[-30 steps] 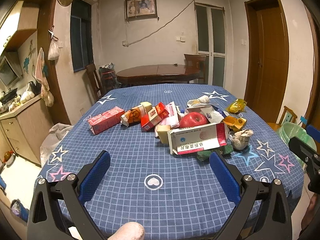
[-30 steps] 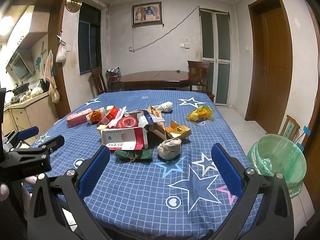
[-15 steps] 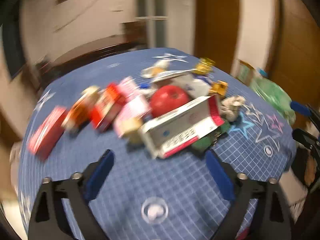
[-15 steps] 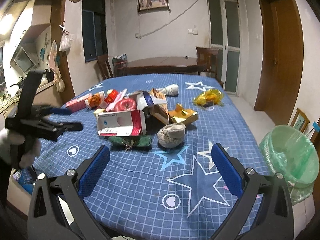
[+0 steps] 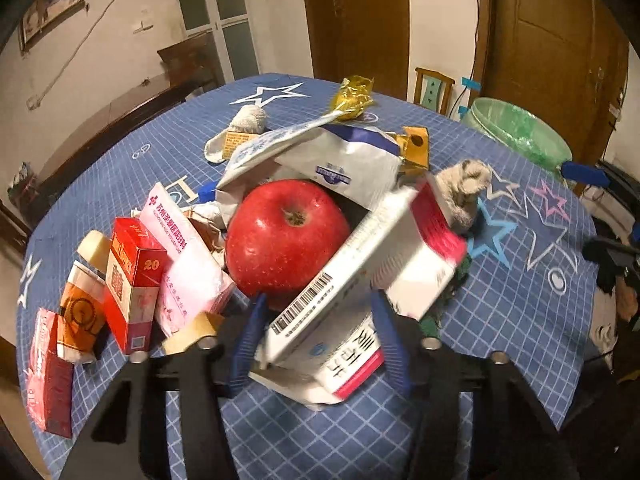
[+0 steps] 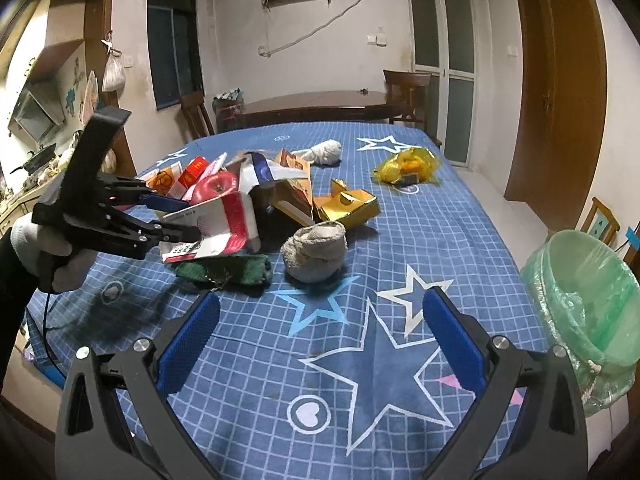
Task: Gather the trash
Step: 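Grasp the white medicine box with the left tool while the right tool grasps the beige towel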
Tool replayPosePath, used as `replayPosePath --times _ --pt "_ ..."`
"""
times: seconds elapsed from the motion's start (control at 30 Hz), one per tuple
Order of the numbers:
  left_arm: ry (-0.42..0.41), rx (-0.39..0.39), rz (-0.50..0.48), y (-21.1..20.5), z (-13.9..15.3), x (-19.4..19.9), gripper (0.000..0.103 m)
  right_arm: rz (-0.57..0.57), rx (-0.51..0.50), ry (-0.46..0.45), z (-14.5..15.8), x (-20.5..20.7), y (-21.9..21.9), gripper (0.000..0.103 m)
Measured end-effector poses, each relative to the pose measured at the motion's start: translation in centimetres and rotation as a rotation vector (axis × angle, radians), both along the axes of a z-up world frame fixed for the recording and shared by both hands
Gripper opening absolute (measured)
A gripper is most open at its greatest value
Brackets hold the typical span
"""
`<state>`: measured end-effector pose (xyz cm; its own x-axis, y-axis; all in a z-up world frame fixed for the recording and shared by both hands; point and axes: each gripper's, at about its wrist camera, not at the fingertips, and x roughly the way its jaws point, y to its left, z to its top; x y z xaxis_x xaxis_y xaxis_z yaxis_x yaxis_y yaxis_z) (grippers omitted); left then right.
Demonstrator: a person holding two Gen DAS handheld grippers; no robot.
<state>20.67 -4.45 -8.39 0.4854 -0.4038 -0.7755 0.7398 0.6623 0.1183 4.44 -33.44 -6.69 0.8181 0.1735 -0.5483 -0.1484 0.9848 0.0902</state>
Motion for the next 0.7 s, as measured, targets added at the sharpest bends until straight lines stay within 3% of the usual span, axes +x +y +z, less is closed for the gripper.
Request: replayPosePath --times 0.13,0.3,0.47,0.7 --pt "0.053 0.037 -0.007 0.0 -1.1 -1.7 0.036 0.033 0.046 0.029 -0.4 0.7 -0.6 0.098" --pt "0.174 -0.058 0.066 1.5 -0.8 -2.3 0.028 0.053 0.097 0.052 -0.8 1.3 -1.3 0.098" --pt "0.292 -0.129 0.101 2.0 -1.2 0.0 0.033 0.072 0.138 0.066 -1.1 1.8 -1.2 0.098" --pt "0.315 -0.146 0.121 1.2 -2.2 1.6 0.038 0.117 0.195 0.077 -1.0 3.0 -1.2 0.098"
